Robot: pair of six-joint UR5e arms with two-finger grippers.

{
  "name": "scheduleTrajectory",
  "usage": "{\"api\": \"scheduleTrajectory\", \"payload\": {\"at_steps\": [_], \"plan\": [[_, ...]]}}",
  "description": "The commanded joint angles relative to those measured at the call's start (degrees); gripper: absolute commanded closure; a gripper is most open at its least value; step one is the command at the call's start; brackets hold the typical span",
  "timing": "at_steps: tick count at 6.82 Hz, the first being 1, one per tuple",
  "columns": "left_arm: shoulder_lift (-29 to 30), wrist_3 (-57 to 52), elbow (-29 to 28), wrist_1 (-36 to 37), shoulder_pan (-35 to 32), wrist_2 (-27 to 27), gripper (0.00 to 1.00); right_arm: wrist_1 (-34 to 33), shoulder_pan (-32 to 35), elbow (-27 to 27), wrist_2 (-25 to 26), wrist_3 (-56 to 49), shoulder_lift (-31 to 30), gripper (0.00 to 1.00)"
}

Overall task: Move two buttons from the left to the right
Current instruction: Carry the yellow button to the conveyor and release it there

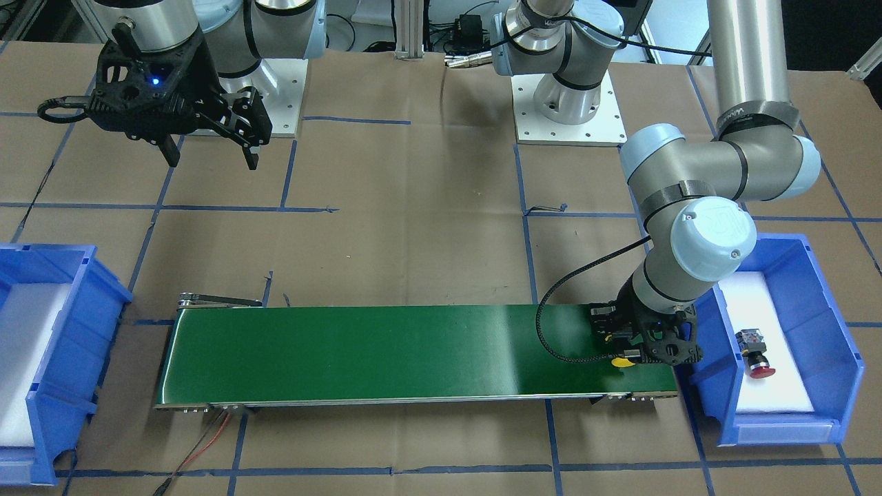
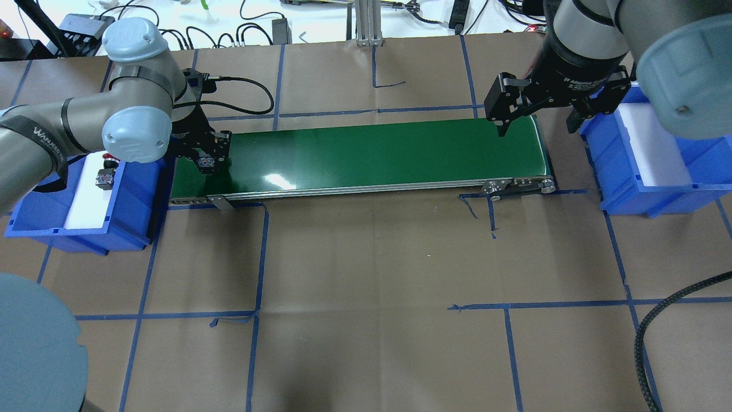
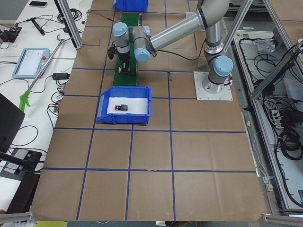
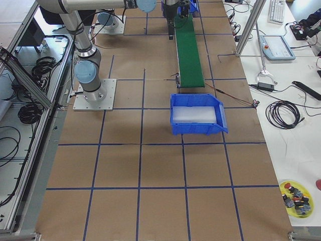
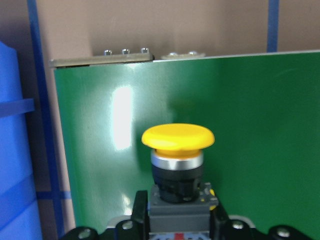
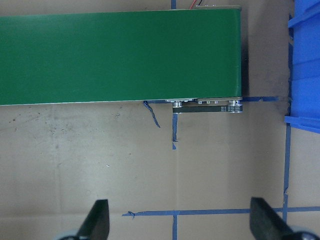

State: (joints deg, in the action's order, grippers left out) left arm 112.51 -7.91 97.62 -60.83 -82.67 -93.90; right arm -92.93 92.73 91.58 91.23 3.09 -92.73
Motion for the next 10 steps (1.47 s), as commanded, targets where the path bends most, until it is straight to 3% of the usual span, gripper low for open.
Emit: {"api": "scheduleTrajectory", "payload": {"at_steps": [1, 2, 3, 4, 6, 10], "plan": [[0.7, 1.2, -0.1, 0.5, 0.0, 0.0, 0.92, -0.1, 0.0, 0.0, 0.0, 0.1, 0.0, 0.0], [0.7, 1.2, -0.1, 0.5, 0.0, 0.0, 0.68, -0.1, 0.0, 0.0, 0.0, 0.1, 0.0, 0.0], [0.7, 1.3, -0.1, 0.5, 0.0, 0.0, 0.07, -0.1, -0.1, 0.0, 0.0, 0.1, 0.1, 0.0], [0.7, 1.1, -0.1, 0.5, 0.0, 0.1, 0.01, -0.1, -0.1, 0.0, 0.0, 0.0, 0.0, 0.0], [-1.2, 0.9, -2.0, -0.4, 0.0, -0.1, 0.0, -0.1, -0.1, 0.0, 0.0, 0.0, 0.0, 0.0], [-14.5, 0.6, -2.1, -12.4, -0.3, 2.1, 0.0, -0.1, -0.1, 0.0, 0.0, 0.1, 0.0, 0.0]]}}
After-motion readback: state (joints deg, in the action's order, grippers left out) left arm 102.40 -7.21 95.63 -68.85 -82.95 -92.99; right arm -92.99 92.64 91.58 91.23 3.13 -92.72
